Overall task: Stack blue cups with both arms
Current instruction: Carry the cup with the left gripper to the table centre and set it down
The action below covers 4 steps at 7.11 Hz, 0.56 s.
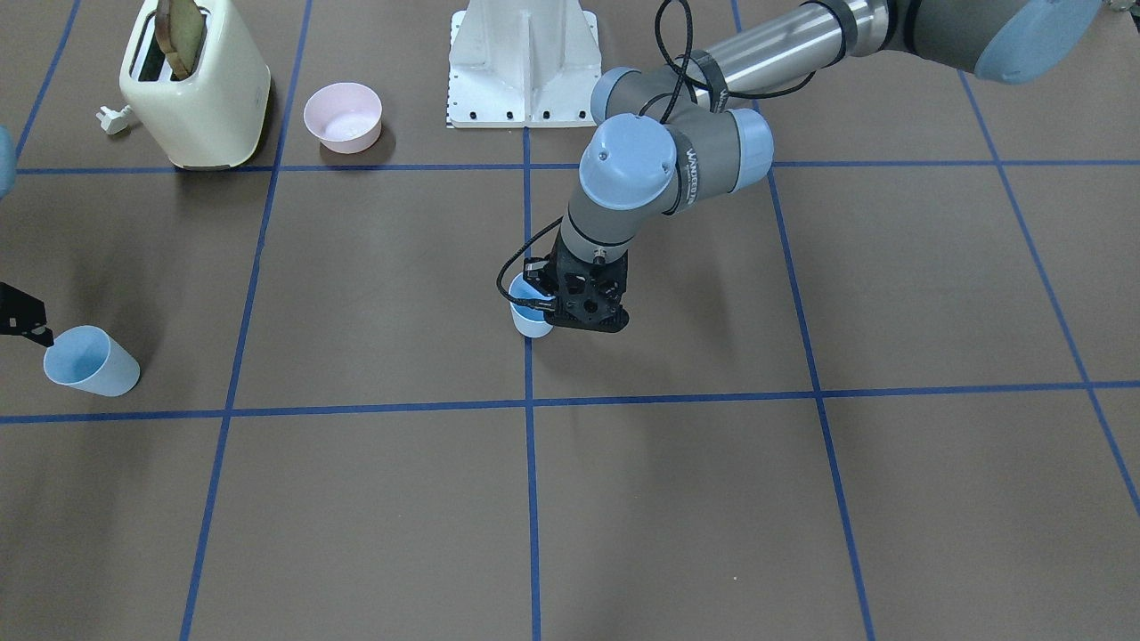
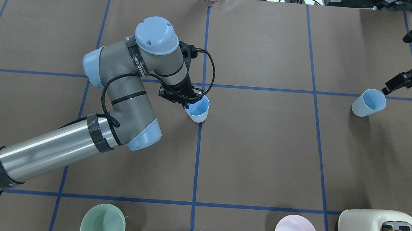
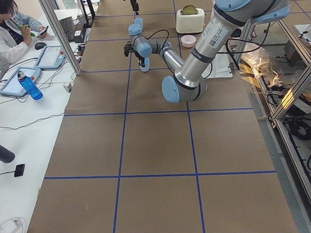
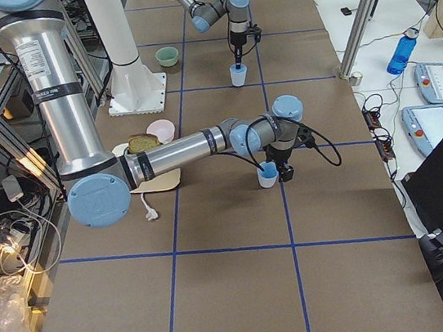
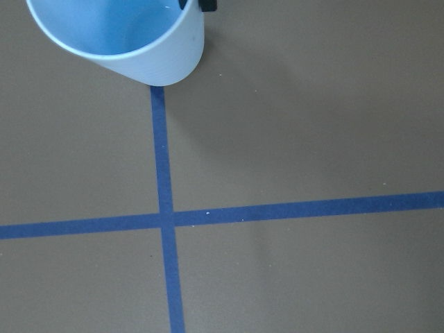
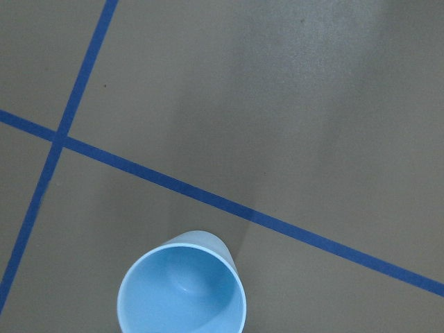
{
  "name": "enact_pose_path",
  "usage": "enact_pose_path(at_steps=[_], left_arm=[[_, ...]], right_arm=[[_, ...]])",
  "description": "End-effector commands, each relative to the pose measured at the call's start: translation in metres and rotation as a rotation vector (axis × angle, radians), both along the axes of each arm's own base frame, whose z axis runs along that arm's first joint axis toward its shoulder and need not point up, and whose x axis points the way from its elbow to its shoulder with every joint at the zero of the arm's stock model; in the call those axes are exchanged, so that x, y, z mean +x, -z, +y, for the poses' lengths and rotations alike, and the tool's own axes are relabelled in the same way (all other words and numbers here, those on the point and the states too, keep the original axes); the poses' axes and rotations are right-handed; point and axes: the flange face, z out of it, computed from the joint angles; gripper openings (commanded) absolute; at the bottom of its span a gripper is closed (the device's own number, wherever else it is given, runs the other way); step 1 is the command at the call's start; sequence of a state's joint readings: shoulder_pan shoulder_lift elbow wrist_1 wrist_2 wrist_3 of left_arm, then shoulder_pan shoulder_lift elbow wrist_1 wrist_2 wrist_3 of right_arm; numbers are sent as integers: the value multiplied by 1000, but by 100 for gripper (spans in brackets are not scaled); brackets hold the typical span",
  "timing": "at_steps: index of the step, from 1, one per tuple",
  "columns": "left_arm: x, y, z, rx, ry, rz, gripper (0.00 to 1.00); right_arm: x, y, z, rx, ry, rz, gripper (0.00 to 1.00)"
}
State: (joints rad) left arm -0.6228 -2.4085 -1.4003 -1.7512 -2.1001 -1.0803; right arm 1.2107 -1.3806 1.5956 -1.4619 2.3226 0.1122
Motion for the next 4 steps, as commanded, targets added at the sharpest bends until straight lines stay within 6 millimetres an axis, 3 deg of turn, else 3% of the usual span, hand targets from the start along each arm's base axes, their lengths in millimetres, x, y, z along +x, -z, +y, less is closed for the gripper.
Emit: enact_pose_path(at_steps=[1, 2, 4], left_arm=[[7, 3, 8, 6, -11, 13, 6], [7, 2, 8, 8, -11, 17, 18], [6, 2, 8, 10, -11, 19, 75]], right_arm=[[0, 0, 0, -1, 1, -1, 90], [0, 0, 0, -1, 1, -1, 90], [-2, -1, 0, 0, 3, 0, 90]])
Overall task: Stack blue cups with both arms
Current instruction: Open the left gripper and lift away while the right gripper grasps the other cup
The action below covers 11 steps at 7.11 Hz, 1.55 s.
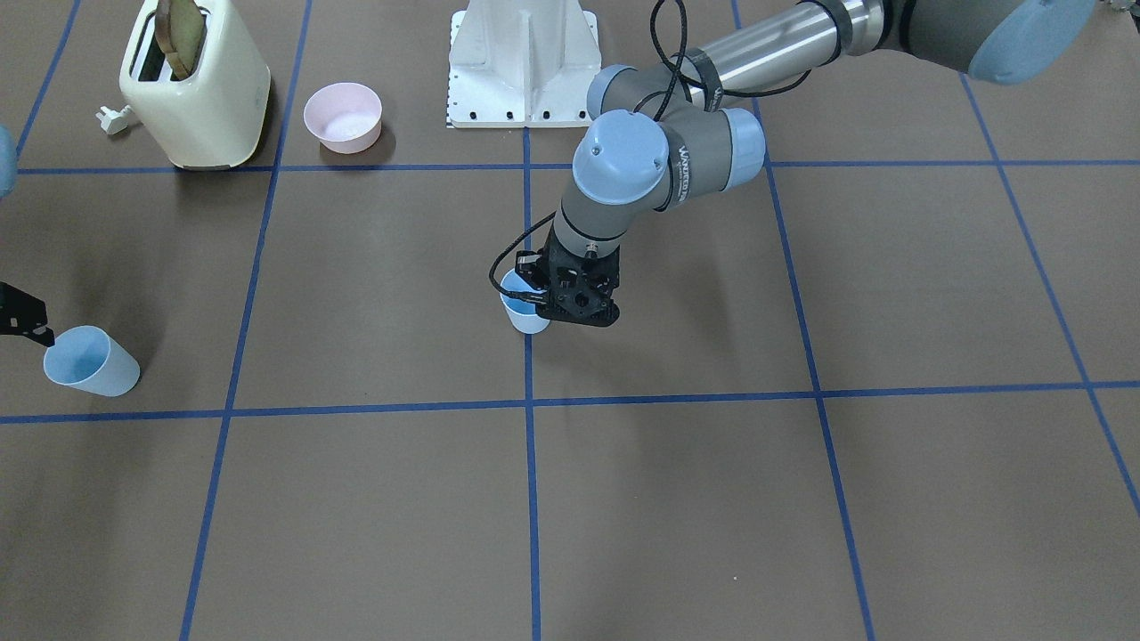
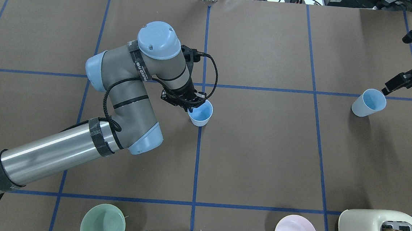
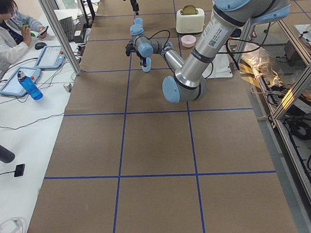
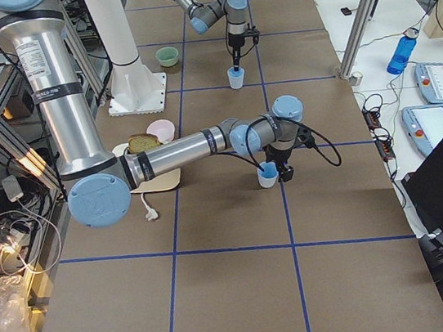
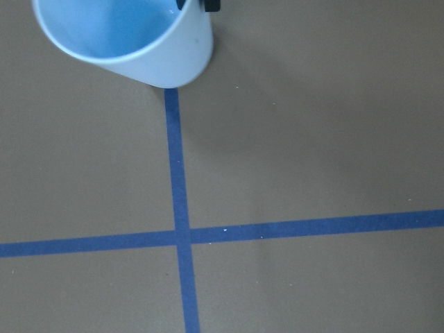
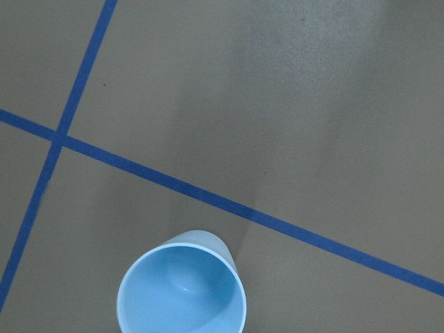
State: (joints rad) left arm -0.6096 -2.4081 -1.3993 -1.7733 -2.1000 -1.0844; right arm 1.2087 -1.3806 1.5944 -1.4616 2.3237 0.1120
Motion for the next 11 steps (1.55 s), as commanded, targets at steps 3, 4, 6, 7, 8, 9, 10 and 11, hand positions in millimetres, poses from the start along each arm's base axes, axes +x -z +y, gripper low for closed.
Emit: enact_pose_path(at_steps=[3, 4, 6, 7, 8, 9, 10, 11], left_arm=[[-28, 16, -15, 13, 31, 34, 97], [-40, 21, -20, 21, 45, 44, 97], [-94, 15, -47, -30, 31, 88, 97], [-112, 1, -52, -43, 35, 90, 97], [-120, -5, -57, -37, 40, 87, 97], [-122, -4, -58, -36, 43, 88, 97], [-123, -4, -58, -36, 43, 89, 97], [-127, -5, -61, -36, 49, 89, 97]], right_arm=[[-5, -1, -4, -3, 6, 2, 88], [-9, -2, -3, -5, 12, 3, 87], [-20, -4, -1, 3, 26, 22, 81], [-23, -11, 0, -11, 32, 29, 81], [-26, -24, 0, 19, 35, 23, 81], [-28, -29, -2, 22, 11, 12, 81], [-36, -27, 1, 2, -2, 9, 81], [-38, -26, 1, 3, 1, 9, 81]])
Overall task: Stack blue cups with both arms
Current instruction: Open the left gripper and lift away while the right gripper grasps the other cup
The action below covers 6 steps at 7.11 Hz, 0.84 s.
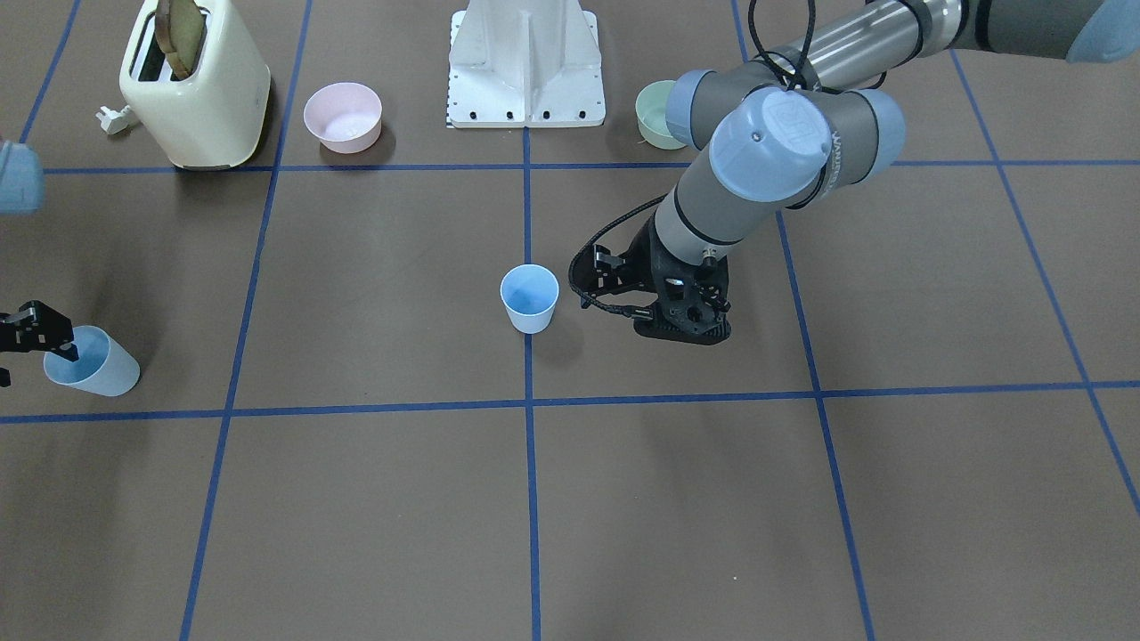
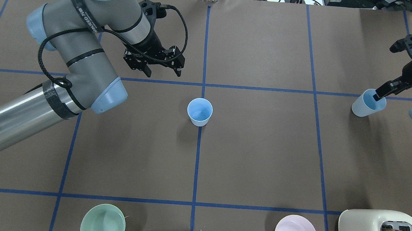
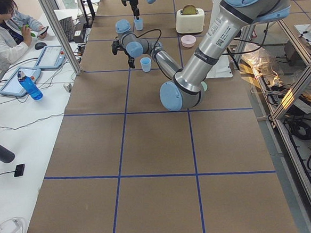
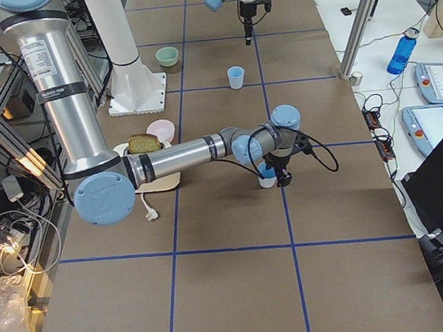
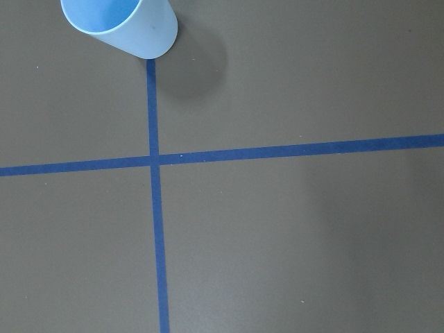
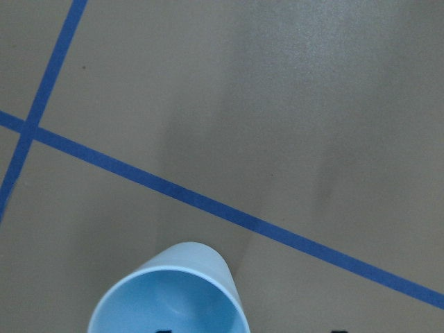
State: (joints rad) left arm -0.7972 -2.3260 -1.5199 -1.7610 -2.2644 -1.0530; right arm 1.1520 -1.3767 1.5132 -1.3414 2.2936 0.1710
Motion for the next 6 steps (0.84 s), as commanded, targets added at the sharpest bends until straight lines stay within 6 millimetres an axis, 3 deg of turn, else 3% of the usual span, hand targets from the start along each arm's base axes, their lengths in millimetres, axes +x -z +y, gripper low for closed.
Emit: enact_pose_path(at_steps=[1, 4, 5, 6], left_arm=[[-6, -6, 0, -2, 3, -1, 97], [-22, -16, -7, 11, -4, 1, 96], [-26, -16, -8, 12, -1, 3, 96], [-26, -16, -8, 12, 0, 2, 96]], right_arm=[[-7, -4, 2, -5, -2, 9, 78], [-9, -9, 6, 8, 0, 17, 32], [-11, -8, 6, 10, 2, 17, 22], [-12, -7, 5, 13, 3, 17, 21]])
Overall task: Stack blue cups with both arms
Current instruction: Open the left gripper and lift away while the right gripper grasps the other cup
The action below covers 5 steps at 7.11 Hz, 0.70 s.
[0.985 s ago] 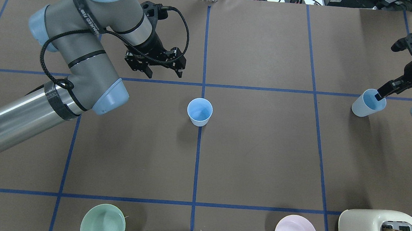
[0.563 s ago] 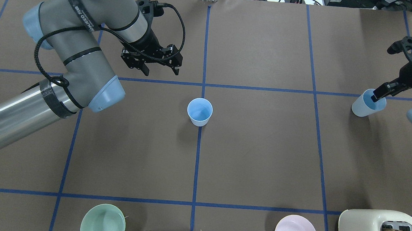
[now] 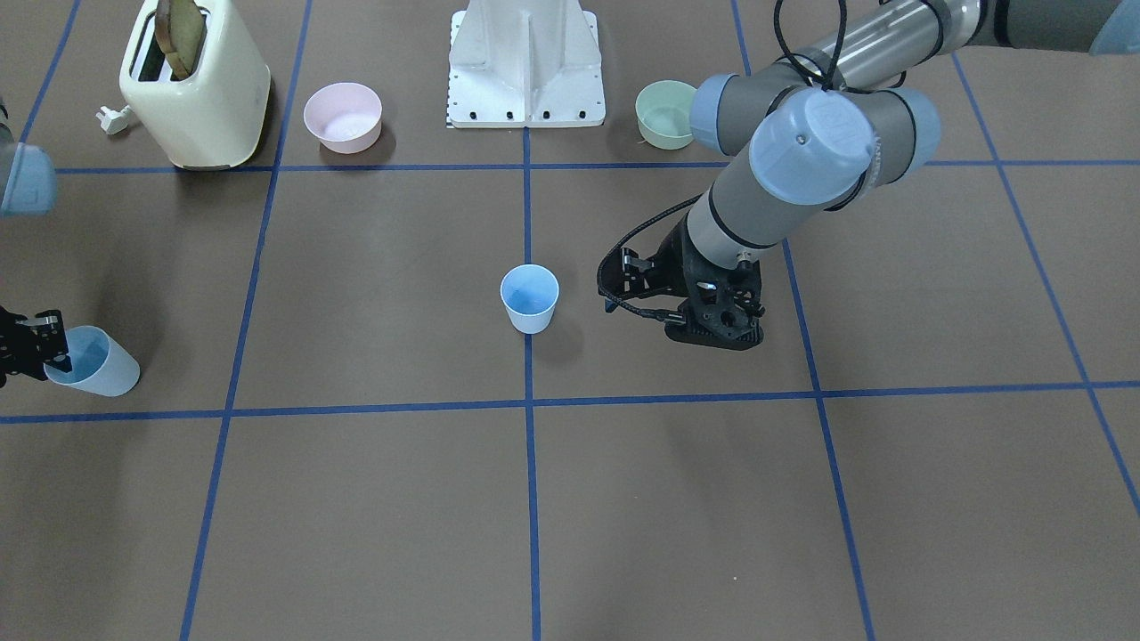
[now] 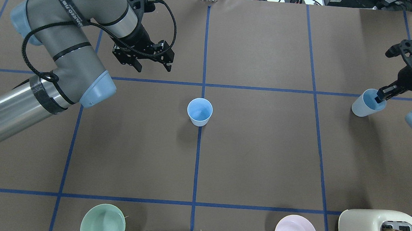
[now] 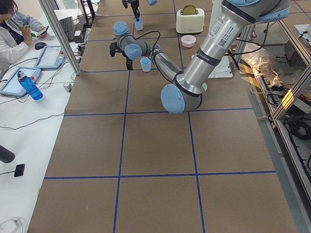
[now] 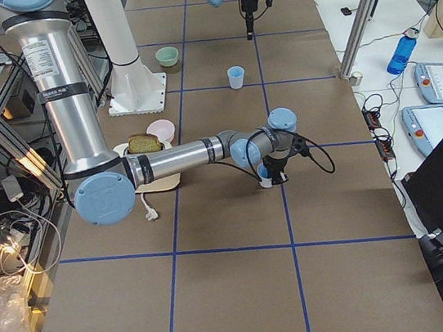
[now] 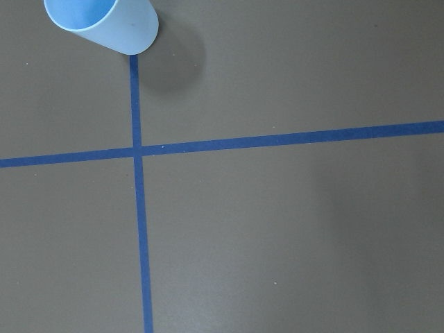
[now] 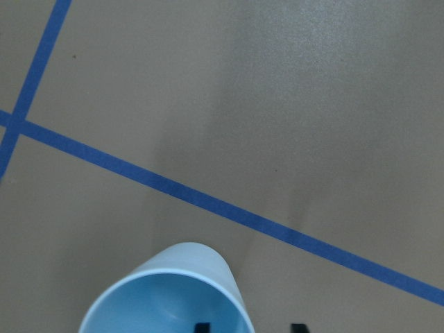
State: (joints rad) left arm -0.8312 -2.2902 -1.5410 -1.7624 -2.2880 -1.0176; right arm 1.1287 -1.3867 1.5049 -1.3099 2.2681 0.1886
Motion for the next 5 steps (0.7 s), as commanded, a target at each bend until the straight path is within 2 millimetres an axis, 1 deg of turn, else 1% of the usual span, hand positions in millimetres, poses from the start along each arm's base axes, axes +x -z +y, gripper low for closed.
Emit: enact_pose_path(at_steps=[1, 2, 3, 4, 5], left_arm=[[-3, -1, -1, 1, 3, 0, 96], [-4, -4, -1, -1, 3, -2, 96], [-4, -4, -2, -1, 4, -3, 95], [-5, -5, -2, 11, -1, -3, 95], [-11, -10, 2, 20, -5, -1, 95]], right_arm=[[-5, 4, -3, 9, 5, 0, 21], [-5, 3, -3, 10, 3, 7, 20], [-5, 4, -3, 8, 2, 6, 14], [-6, 7, -5, 11, 4, 1, 12], [-8, 14, -6, 17, 4, -6, 11]])
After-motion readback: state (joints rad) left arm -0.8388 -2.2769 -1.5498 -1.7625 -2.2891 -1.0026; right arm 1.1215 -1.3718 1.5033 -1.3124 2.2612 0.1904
